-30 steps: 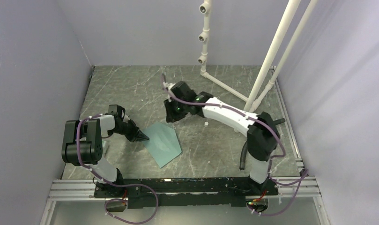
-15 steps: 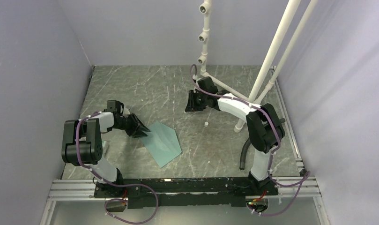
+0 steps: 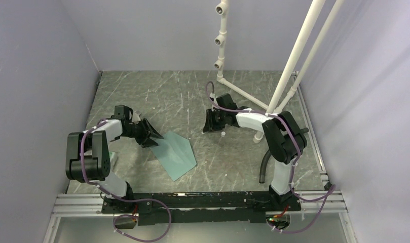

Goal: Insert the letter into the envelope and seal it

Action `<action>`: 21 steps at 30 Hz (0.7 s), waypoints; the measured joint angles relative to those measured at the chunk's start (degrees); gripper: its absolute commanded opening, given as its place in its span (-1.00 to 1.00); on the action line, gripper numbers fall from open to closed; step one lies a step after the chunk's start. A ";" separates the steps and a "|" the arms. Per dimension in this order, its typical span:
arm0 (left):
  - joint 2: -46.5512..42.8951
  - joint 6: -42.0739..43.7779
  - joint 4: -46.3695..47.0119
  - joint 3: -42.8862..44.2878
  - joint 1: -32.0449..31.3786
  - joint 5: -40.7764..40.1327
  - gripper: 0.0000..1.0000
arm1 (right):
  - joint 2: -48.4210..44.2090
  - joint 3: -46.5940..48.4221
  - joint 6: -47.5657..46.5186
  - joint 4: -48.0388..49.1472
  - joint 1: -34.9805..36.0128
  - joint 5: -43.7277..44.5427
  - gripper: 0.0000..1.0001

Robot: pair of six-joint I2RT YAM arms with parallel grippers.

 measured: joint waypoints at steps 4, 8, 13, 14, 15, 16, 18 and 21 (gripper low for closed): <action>-0.13 0.22 -0.42 0.31 0.00 0.00 0.06 | -0.83 -3.08 0.87 0.87 0.00 -0.42 -0.80; -0.13 0.22 -0.50 0.31 0.00 0.04 0.11 | -3.19 -5.70 1.57 0.55 0.00 0.20 -0.55; -0.13 0.20 -0.46 0.31 0.00 0.02 0.17 | -5.42 -7.32 2.19 -1.49 0.00 1.99 -0.16; -0.13 0.20 -0.46 0.31 0.00 0.02 0.17 | -5.88 -7.50 2.34 -1.92 0.00 2.51 -0.11; -0.13 0.20 -0.46 0.31 0.00 0.02 0.18 | -6.34 -7.74 2.49 -2.32 0.00 2.99 -0.07; -0.13 0.20 -0.46 0.31 0.00 0.00 0.18 | -6.78 -7.91 2.69 -2.82 0.00 3.34 -0.03; -0.13 0.20 -0.46 0.31 0.00 0.00 0.19 | -7.34 -8.31 3.02 -3.52 0.00 4.20 0.00; -0.13 0.20 -0.46 0.31 0.00 0.00 0.20 | -7.74 -8.98 3.63 -4.74 0.00 5.03 0.02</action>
